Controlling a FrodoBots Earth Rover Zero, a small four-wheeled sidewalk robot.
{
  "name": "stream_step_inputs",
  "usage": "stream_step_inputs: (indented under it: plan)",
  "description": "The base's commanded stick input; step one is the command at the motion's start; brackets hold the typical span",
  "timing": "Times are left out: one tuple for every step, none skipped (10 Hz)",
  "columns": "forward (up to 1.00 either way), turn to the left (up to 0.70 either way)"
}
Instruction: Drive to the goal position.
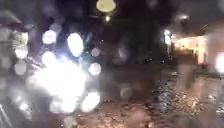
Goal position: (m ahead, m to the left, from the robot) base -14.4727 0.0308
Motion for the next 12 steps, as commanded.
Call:
stream_step_inputs:
  plan:
    - [0.00, -0.70]
    - [0.00, -0.70]
    - [0.00, -0.70]
    - [0.00, -0.70]
    - [0.00, -0.70]
    - [0.00, -0.70]
    - [0.00, -0.70]
    - [0.00, -0.70]
    - [0.00, -0.70]
    - [0.00, -0.70]
    - [0.00, -0.70]
    - [0.00, -0.70]
